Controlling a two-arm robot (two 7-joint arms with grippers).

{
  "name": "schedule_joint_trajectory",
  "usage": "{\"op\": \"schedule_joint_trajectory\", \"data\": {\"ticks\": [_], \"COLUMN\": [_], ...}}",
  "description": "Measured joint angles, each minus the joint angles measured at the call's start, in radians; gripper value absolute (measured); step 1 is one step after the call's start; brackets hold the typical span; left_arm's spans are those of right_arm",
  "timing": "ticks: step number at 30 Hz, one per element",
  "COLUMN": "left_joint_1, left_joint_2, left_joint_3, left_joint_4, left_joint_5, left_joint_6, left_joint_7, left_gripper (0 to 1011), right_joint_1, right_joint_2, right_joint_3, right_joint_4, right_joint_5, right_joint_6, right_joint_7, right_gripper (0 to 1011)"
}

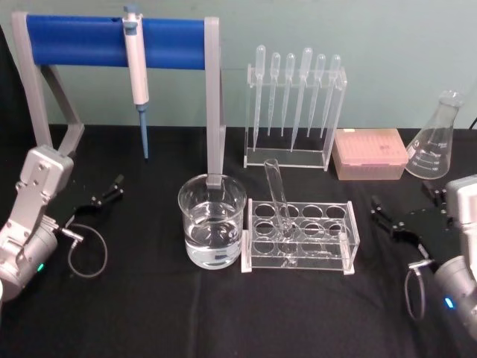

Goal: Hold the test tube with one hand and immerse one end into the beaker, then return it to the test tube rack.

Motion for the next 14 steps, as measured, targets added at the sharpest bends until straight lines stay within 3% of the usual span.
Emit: {"op": "schedule_joint_trajectory", "data": {"ticks": [3, 14], "left_joint_1": [0.000, 0.000], "left_joint_2": [0.000, 0.000], "left_joint_3": [0.000, 0.000], "left_joint_4": [0.000, 0.000], "left_joint_5": [0.000, 0.000], "left_joint_6": [0.000, 0.000], "left_joint_7": [0.000, 0.000], "left_gripper": [1000, 1000], "right_joint_1": [0.025, 0.015], "right_joint_2": [-0.011, -0.007], "right_joint_3": [-0.022, -0.014], "right_joint_4": [0.023, 0.014], "right_joint_5": [-0.060, -0.041], "right_joint_6": [0.011, 0.008], "right_joint_7": [-0.029, -0.022], "right_gripper": [1002, 1002]}}
